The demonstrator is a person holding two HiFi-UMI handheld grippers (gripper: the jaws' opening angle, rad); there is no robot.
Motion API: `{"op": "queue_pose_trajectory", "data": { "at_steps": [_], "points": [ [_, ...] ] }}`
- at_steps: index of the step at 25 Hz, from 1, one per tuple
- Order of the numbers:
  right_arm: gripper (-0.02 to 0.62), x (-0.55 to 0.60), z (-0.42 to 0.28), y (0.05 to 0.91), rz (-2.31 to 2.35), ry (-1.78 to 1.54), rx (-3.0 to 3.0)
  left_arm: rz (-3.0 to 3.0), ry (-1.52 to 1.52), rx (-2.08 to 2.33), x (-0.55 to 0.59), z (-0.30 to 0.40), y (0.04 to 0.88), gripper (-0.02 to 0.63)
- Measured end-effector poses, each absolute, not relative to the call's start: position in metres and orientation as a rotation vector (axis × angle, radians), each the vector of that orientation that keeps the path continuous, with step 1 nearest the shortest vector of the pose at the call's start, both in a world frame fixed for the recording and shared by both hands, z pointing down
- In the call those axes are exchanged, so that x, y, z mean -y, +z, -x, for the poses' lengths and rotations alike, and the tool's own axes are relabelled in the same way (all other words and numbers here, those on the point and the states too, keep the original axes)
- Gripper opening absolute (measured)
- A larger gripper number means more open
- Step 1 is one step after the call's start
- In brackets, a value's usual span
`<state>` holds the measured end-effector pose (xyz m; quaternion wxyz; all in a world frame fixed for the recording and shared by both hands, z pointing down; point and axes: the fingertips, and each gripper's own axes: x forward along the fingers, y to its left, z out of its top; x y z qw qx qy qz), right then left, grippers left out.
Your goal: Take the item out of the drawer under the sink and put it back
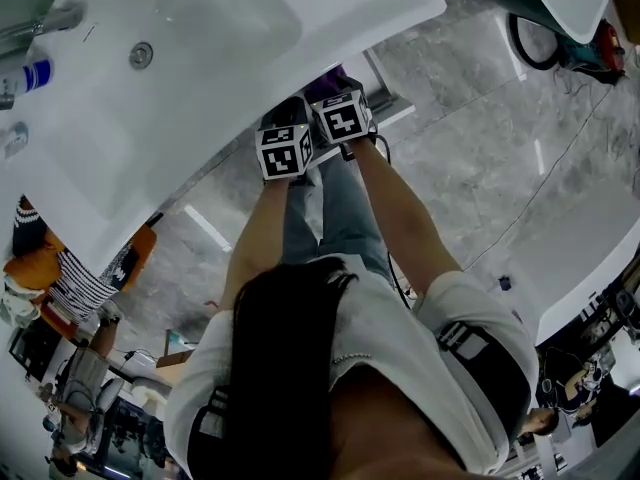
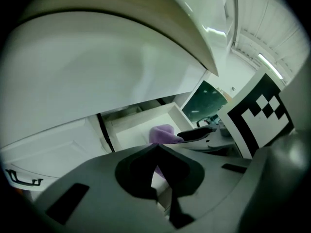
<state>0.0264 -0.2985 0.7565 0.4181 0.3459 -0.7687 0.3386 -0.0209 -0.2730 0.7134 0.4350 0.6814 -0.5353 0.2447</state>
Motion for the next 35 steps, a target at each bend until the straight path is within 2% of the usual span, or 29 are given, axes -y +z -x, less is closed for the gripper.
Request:
{"op": "queue_pose_trajectory", "data": {
  "at_steps": [15, 16, 18, 21, 23, 29, 35],
  "points": [
    [0.284, 0.300, -0.028, 0.788, -0.851, 0.928, 1.875, -1.578, 0.579, 1.369, 0.276, 0.024, 0.736, 0.002],
    [0.262, 0.303, -0.030, 0.789, -0.868, 0.932, 1.863, -1.569, 0.573, 1.372, 0.278, 0.025, 0.736, 0.002],
    [0.174, 0.307, -0.032, 0.790, -0.887, 0.916, 1.844, -1.566, 0.567, 1.378, 0.280, 0.026, 0.736, 0.002],
    [0.149, 0.306, -0.031, 0.790, -0.876, 0.930, 1.839, -1.569, 0.584, 1.394, 0.280, 0.032, 0.736, 0.002],
    [0.081, 0.307, -0.033, 0.789, -0.879, 0.934, 1.831, -1.568, 0.587, 1.396, 0.280, 0.032, 0.735, 0.002],
    [0.058, 0.308, -0.036, 0.781, -0.918, 0.920, 1.829, -1.592, 0.573, 1.376, 0.279, 0.031, 0.728, 0.002],
    [0.055, 0.304, -0.050, 0.739, -1.024, 0.927, 1.885, -1.638, 0.546, 1.322, 0.267, 0.012, 0.708, 0.002]
  ]
}}
